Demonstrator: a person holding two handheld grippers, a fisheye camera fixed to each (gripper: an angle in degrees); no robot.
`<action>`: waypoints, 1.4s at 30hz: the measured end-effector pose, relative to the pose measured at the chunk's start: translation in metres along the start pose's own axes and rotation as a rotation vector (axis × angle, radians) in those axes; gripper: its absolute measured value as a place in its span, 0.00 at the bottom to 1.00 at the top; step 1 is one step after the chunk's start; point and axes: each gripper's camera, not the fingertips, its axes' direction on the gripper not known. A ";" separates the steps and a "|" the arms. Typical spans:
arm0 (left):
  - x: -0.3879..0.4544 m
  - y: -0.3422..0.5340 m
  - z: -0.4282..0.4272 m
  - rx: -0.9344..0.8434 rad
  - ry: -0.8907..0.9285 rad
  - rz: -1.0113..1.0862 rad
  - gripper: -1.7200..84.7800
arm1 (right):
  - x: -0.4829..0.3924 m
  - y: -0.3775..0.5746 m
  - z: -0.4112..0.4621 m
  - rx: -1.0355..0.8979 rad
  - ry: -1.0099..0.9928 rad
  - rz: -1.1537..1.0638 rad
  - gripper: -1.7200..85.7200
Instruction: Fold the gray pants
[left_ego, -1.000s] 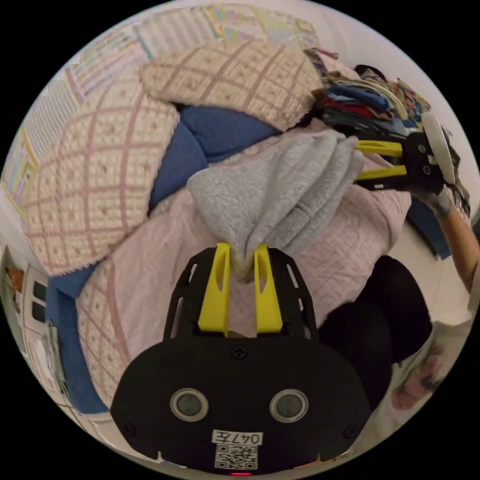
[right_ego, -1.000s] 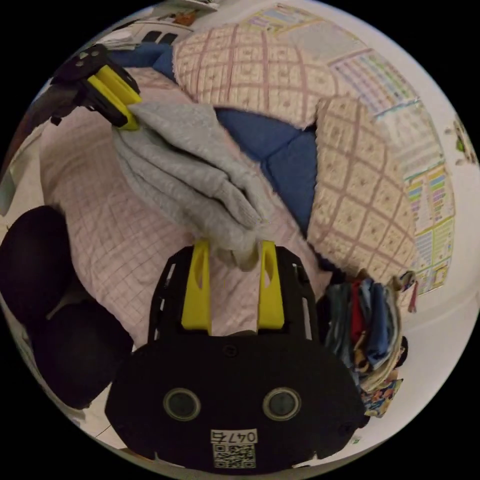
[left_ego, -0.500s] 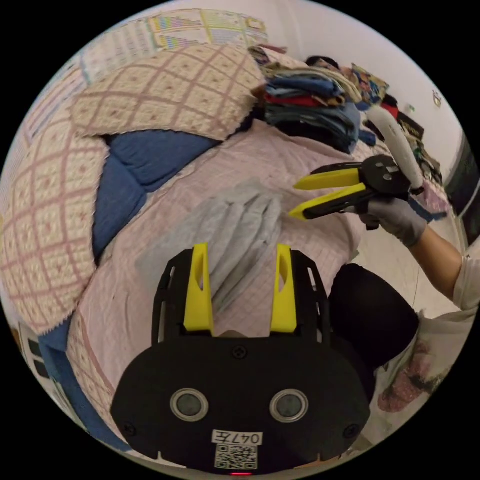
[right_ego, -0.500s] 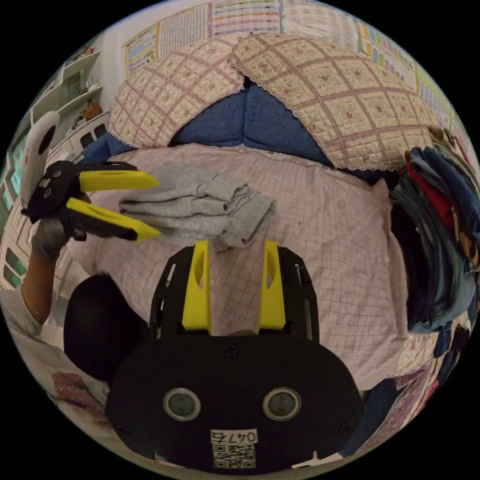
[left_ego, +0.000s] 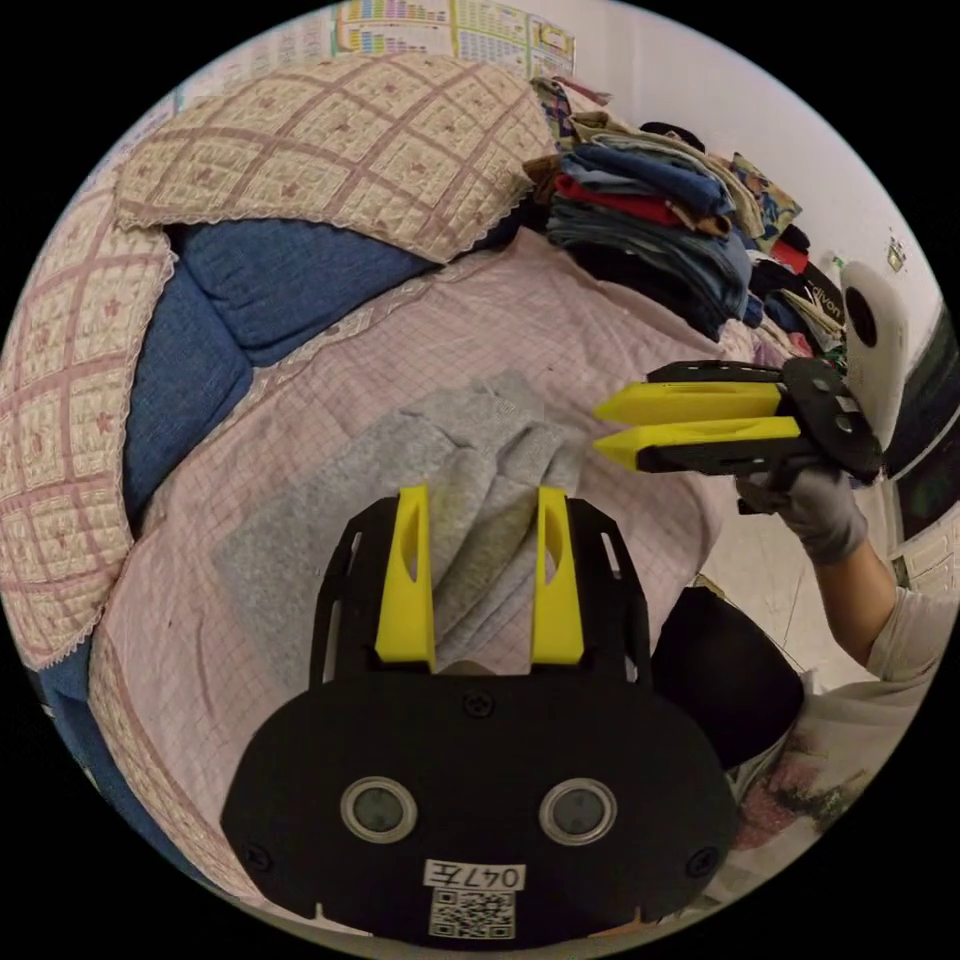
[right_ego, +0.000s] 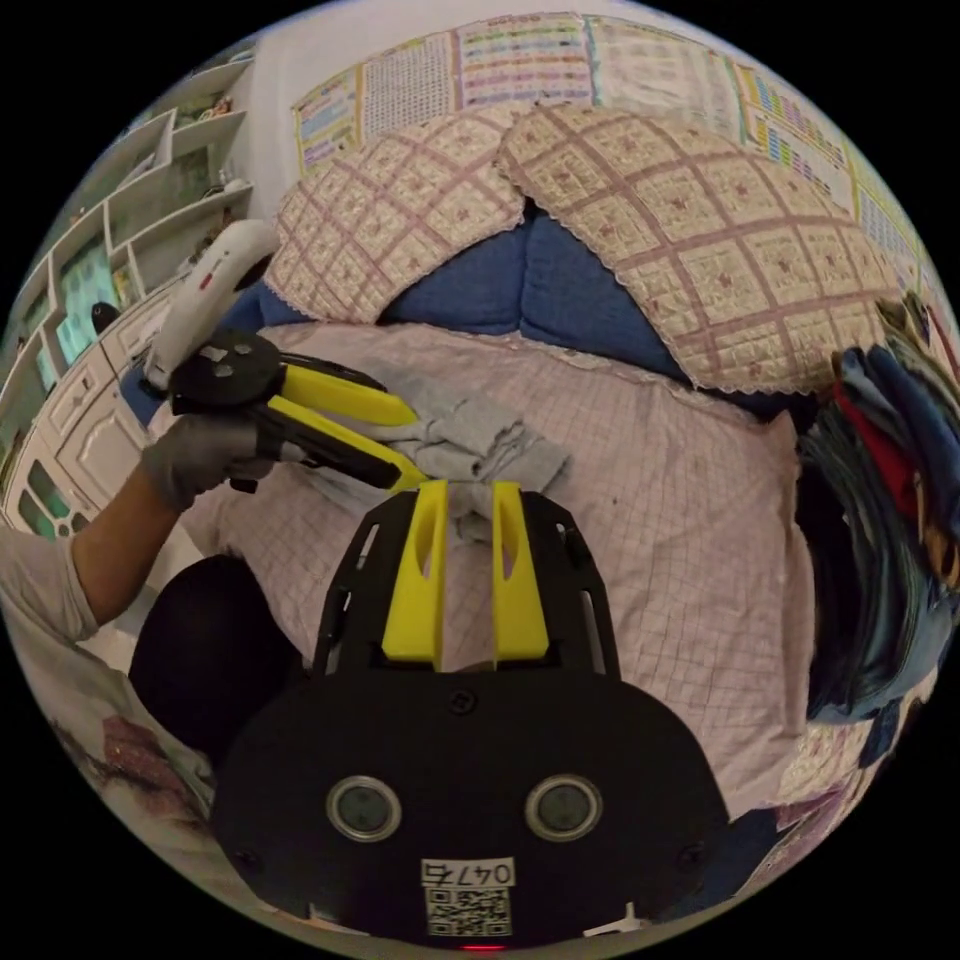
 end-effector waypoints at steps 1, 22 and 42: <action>0.000 -0.001 0.005 -0.007 -0.012 0.009 0.18 | -0.003 -0.005 0.011 -0.043 0.023 -0.028 0.06; -0.268 0.264 -0.038 0.336 -0.298 -0.683 0.08 | -0.017 -0.028 0.059 -0.163 0.101 -0.086 0.04; -0.305 0.274 0.129 0.037 -0.356 -0.387 0.18 | -0.055 -0.061 0.062 -0.155 0.125 -0.385 0.10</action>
